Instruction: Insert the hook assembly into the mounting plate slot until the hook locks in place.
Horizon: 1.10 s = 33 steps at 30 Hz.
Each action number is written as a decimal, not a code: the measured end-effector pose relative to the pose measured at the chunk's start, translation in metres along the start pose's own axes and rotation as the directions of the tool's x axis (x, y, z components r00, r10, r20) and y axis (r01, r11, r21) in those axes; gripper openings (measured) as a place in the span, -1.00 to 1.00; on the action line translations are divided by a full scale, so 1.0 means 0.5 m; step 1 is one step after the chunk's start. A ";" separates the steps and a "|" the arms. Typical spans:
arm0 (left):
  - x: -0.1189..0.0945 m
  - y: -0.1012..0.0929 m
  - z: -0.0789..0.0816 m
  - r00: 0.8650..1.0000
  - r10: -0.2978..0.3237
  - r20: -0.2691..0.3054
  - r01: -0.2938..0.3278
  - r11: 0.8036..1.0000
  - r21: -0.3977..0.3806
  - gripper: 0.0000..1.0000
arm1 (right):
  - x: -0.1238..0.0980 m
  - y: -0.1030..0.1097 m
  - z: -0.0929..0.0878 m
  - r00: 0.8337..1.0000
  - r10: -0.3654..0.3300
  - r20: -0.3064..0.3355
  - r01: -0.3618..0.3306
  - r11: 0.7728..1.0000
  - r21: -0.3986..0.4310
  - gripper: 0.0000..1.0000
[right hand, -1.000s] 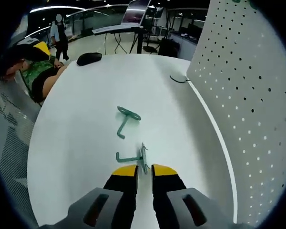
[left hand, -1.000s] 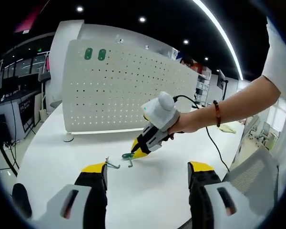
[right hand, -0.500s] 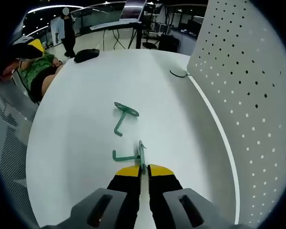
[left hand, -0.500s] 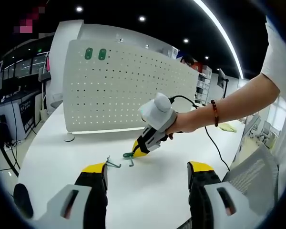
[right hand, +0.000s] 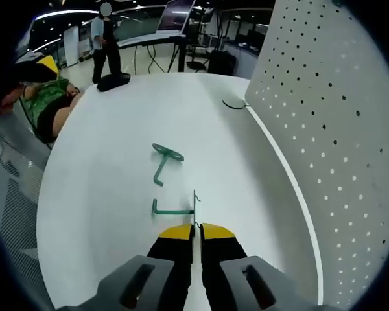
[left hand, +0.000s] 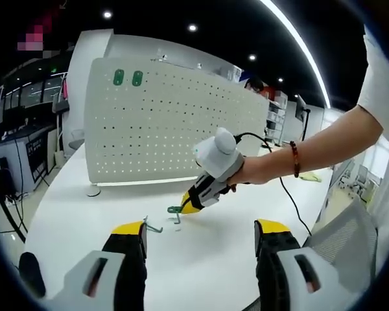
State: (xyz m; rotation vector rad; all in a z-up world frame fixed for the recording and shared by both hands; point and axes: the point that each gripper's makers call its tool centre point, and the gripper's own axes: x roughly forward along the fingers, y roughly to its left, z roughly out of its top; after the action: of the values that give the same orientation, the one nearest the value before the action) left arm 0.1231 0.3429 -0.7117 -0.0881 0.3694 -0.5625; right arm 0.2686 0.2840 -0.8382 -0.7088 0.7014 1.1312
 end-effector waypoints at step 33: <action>-0.015 -0.058 0.055 0.999 -0.029 0.030 0.028 0.999 0.041 0.38 | -0.128 0.068 0.058 0.969 -0.104 0.223 0.066 0.983 0.169 -0.96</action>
State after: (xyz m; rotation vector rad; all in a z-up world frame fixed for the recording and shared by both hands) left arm 0.1127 0.3222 -0.6786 -0.0624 0.3275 -0.5961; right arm 0.2226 0.2812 -0.7750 -0.4567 0.5513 1.0452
